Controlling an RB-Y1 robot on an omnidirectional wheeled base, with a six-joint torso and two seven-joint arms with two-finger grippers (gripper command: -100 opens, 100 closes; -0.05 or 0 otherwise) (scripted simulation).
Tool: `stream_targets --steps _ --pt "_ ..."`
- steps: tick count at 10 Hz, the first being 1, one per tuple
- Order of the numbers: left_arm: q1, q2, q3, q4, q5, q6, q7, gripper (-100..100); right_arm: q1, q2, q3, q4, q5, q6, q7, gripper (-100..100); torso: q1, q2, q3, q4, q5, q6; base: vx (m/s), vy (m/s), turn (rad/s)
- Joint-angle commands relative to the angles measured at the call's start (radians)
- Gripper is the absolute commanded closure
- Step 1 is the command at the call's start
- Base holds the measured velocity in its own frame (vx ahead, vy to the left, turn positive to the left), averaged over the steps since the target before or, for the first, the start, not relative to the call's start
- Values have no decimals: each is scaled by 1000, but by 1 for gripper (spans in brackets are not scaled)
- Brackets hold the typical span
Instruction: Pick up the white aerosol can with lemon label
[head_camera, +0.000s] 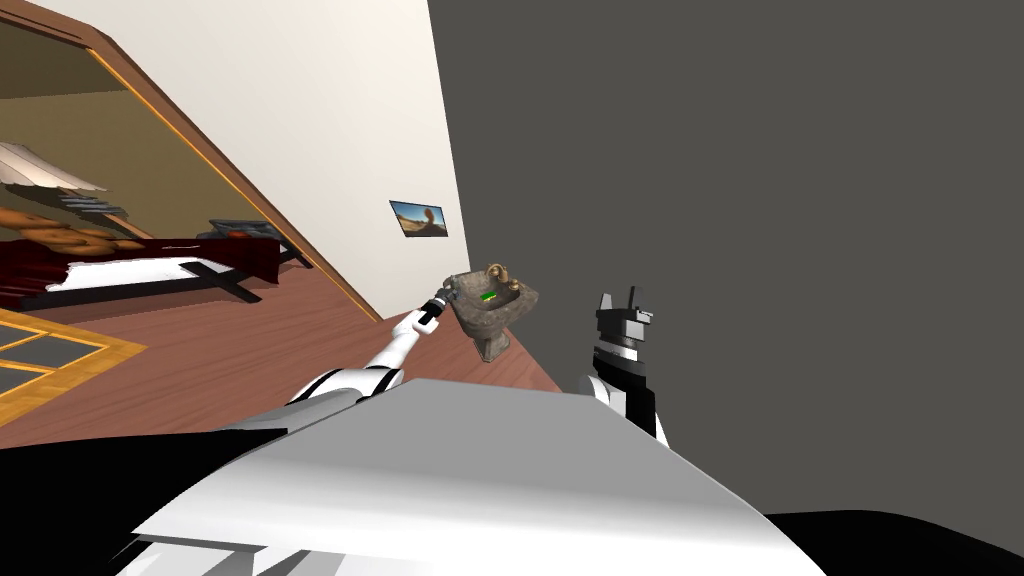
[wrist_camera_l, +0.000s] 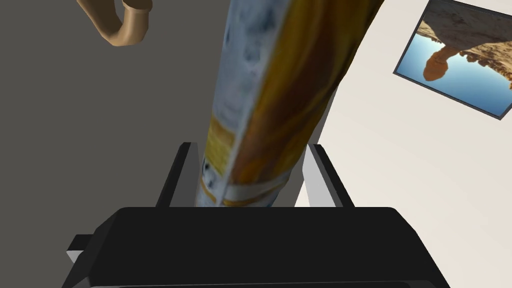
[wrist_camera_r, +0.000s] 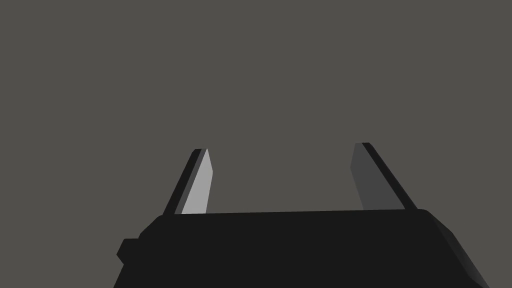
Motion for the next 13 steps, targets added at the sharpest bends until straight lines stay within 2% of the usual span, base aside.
stream_targets --steps 1,4,5,6,7,8,9,11,12,13 --pt "0 0 0 0 0 0 0 100 0 0 0 0 0 0 0 0 0 0 0 0 0 0 0 0 0" --pt "0 1 1 0 0 0 -1 100 0 0 0 0 0 0 0 0 0 0 0 0 1 1 0 0 0" --pt "0 1 1 0 0 0 -1 0 0 0 0 0 0 0 0 0 0 0 0 0 1 1 0 0 0" --pt "-3 -3 -49 -42 -50 50 49 100 0 0 0 0 0 0 0 0 0 0 0 0 1 1 4 85 101" --pt "-3 -3 -80 -42 -77 79 77 100 0 0 0 0 0 0 0 0 4 0 0 0 1 1 24 102 26" --pt "-3 -3 -91 -42 -91 99 100 100 0 0 0 0 0 0 0 0 6 -2 -2 -1 2 2 17 55 -12" --pt "-4 -3 -128 -90 -129 132 131 100 0 0 0 0 0 0 0 0 4 -4 -4 -5 4 3 22 85 84" --pt "-4 -3 -185 -90 -182 186 187 100 0 0 0 0 0 0 0 0 7 -8 -7 -7 5 3 15 76 16" --pt "-4 -3 -185 -90 -182 203 208 100 0 0 0 0 0 0 0 0 6 -10 -11 -11 7 4 3 15 -21" --pt "-4 -3 -185 -90 -182 203 214 100 0 0 0 0 0 0 0 0 5 -11 -13 -14 8 3 -1 -8 -2"
